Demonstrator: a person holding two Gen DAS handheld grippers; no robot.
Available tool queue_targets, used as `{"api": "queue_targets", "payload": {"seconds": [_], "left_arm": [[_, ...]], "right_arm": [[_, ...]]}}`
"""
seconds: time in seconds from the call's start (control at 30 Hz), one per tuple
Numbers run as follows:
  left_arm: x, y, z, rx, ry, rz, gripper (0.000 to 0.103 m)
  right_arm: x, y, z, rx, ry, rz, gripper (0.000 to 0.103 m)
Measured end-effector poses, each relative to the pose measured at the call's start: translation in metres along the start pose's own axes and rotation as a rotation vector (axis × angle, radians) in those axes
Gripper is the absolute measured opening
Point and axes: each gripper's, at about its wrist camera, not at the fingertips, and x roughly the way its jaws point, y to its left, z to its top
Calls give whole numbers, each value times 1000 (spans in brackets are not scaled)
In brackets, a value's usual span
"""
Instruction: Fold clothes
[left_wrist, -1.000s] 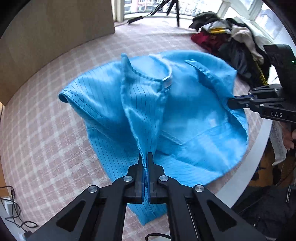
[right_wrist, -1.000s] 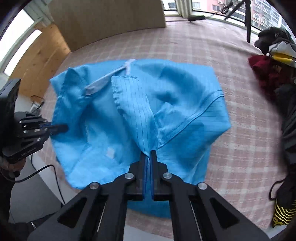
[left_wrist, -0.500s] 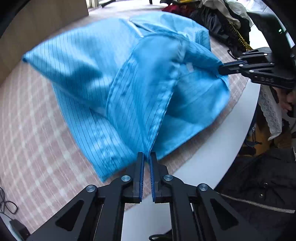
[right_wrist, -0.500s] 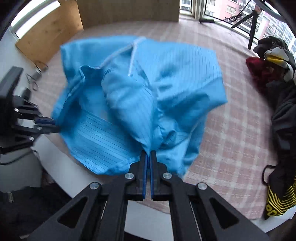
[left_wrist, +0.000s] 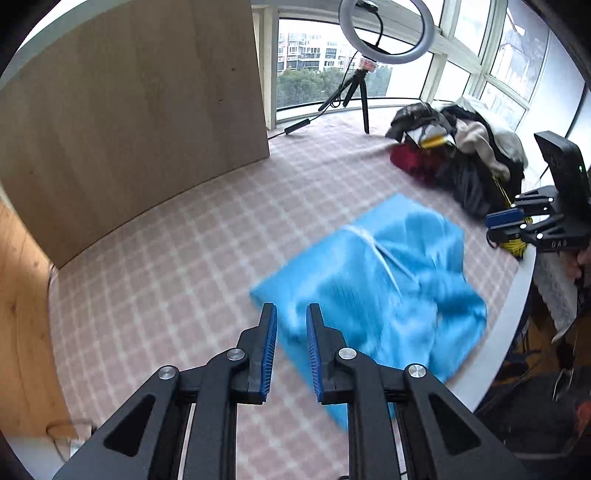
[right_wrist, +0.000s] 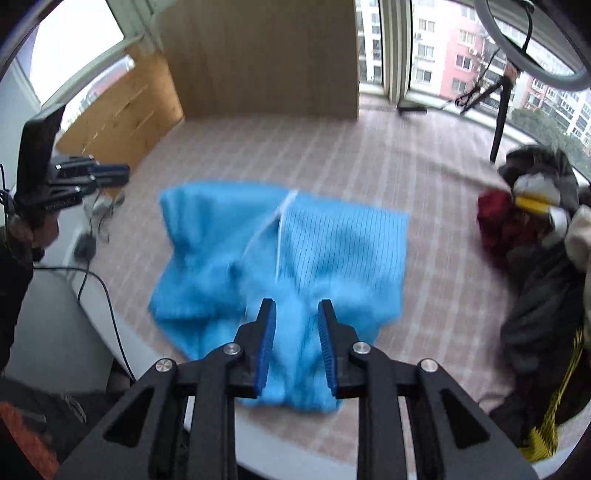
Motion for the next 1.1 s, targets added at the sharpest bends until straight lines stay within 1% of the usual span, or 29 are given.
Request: {"api": "queue_targets", "payload": {"seconds": [0.03,0.1,0.13,0.2,0.23,0.27,0.33,0.37,0.43,0.47,0.5,0.57,0.63,0.7,0.77,0.83,0.9,0.93,0.97,1.0,1.03,1.07,1.1], "left_arm": [[13,3,11,-8,7,-26,16],[42,-1,25,9,32,-55,16],[57,-4,26,30,52,-60,16],[80,-11,18,92,112,-50,16],[93,-13,11,117,147,-48,15],[107,-15,-3,126,190,-59,15],[130,-16,-37,145,258,-83,16],[139,-16,-53,148,277,-86,16],[133,-14,-66,137,238,-95,17],[127,-12,-66,123,246,-102,18],[118,-7,-63,99,235,-97,16],[99,-2,-55,77,201,-91,16],[82,-2,-44,92,158,-59,16],[72,-8,-32,95,130,-83,17],[70,-19,-23,114,105,-120,19],[80,-36,-20,164,115,-144,19],[101,-47,-22,203,159,-143,20],[112,-53,-24,222,181,-143,23],[124,-56,-25,237,208,-133,23],[136,-51,-28,237,250,-100,21],[143,-44,-32,220,283,-74,16],[141,-34,-33,174,288,-68,12],[130,-24,-34,124,271,-70,11]], "right_arm": [[12,-5,11,25,-11,1,23],[42,-16,27,78,-12,50,23],[56,-20,30,96,6,57,23],[86,-30,30,122,55,55,23],[100,-35,30,135,80,55,23],[113,-39,25,147,115,50,23],[130,-45,5,176,175,85,23],[136,-47,-5,186,202,96,23],[141,-49,-19,194,241,108,21],[136,-48,-21,187,244,104,21],[129,-47,-20,178,239,101,21],[110,-45,-14,162,210,102,21],[91,-43,-5,149,166,109,23],[77,-40,2,146,131,118,23],[71,-37,6,136,97,118,23],[78,-35,9,120,86,110,23],[98,-36,11,120,101,109,23],[109,-34,9,130,115,111,23],[120,-32,6,140,128,113,23],[132,-31,2,147,157,111,23],[143,-29,-4,145,197,100,23],[147,-26,-9,128,215,84,23],[144,-23,-14,102,210,70,23]]}}
